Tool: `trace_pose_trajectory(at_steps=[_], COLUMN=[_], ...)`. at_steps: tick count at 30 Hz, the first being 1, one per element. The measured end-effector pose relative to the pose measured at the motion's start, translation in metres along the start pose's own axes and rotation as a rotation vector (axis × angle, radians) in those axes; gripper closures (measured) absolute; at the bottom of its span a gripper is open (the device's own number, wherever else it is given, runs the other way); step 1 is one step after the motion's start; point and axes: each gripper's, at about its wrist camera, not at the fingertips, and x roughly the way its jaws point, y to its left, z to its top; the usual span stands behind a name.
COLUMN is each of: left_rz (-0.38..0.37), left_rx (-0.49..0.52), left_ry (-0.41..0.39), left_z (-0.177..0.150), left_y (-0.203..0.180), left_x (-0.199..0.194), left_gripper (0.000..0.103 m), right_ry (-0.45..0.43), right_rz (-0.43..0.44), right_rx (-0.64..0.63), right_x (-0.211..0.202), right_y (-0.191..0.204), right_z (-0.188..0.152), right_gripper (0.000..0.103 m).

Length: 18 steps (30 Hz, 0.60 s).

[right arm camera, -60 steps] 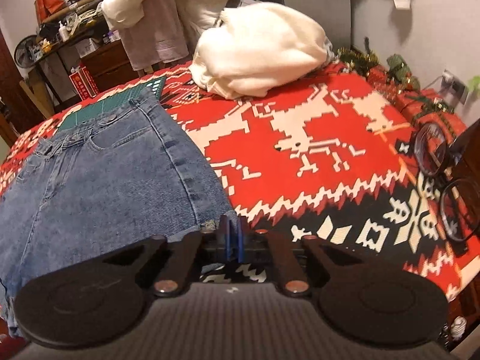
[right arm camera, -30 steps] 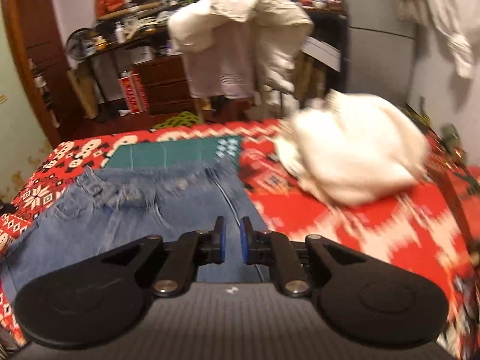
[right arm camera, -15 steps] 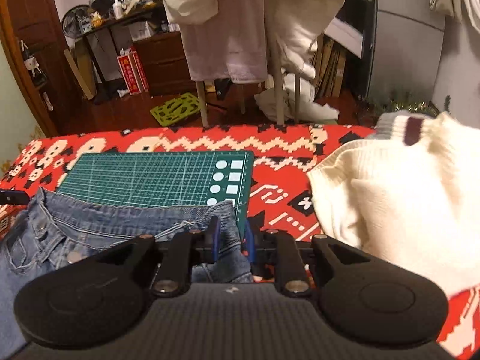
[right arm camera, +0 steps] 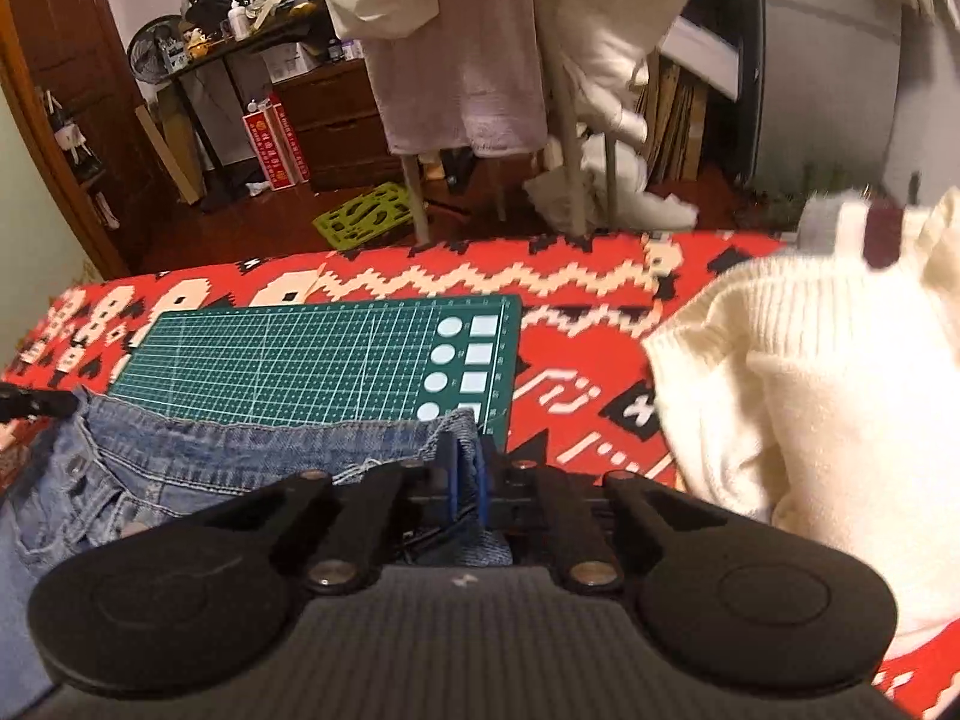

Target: Fold clothes

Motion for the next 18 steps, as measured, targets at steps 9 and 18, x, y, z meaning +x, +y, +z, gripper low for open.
trace_pose_trajectory(at_steps=[9,18], left_rz=[0.063,-0.004], left_rx=[0.001,-0.025], left_ry=[0.018,-0.003], left_z=[0.006,0.010], left_y=[-0.002,-0.013], left_x=[0.008,-0.017], left_gripper=[0.087,0.086], right_ry=[-0.010,-0.010], right_rz=[-0.047,0.199], right_rx=[0.010,-0.251], right_x=[0.005,-0.029], right_y=[0.001,0.071], right_z=[0.005,0.012], right_gripper=[0.090,0.085])
